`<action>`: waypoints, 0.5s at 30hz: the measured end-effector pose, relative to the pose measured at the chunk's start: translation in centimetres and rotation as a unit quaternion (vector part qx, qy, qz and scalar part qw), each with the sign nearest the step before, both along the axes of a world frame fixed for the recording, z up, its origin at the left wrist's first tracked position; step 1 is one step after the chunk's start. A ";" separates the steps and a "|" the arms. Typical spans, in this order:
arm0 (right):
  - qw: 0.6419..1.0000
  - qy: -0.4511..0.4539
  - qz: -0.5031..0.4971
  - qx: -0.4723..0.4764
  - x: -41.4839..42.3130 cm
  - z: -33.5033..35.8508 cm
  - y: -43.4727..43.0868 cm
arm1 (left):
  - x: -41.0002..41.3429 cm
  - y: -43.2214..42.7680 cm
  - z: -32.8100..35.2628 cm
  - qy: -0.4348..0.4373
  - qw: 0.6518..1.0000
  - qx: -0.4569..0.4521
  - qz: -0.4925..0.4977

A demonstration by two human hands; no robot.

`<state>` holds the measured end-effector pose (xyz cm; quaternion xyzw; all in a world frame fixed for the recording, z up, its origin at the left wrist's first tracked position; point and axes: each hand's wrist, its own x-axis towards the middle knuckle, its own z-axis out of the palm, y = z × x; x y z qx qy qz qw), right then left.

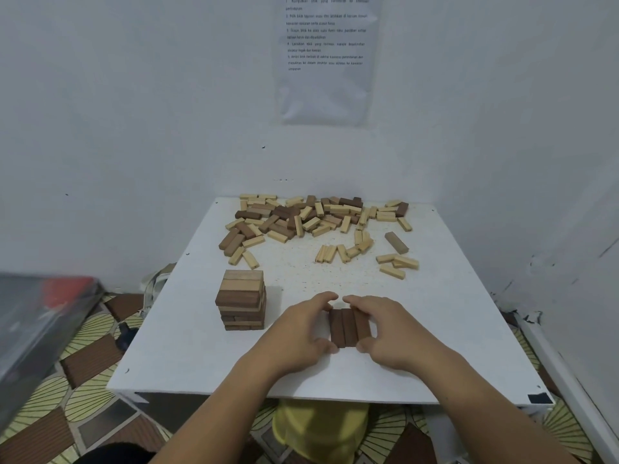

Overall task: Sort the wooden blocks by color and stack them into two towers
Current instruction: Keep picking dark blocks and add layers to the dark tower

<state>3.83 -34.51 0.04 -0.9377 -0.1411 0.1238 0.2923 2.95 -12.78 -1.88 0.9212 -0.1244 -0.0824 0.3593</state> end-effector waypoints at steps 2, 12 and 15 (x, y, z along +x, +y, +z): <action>1.000 -0.008 -0.003 0.004 0.1 -0.2 -0.1 | 0.1 -0.1 -0.1 0.000 1.000 0.003 -0.003; 1.000 0.002 -0.016 0.027 0.4 -1.2 -0.4 | 0.7 -0.6 0.4 0.021 0.999 -0.020 -0.035; 0.998 0.000 -0.024 0.052 0.1 -1.0 -0.4 | 0.7 -0.9 0.4 0.022 0.998 -0.027 -0.043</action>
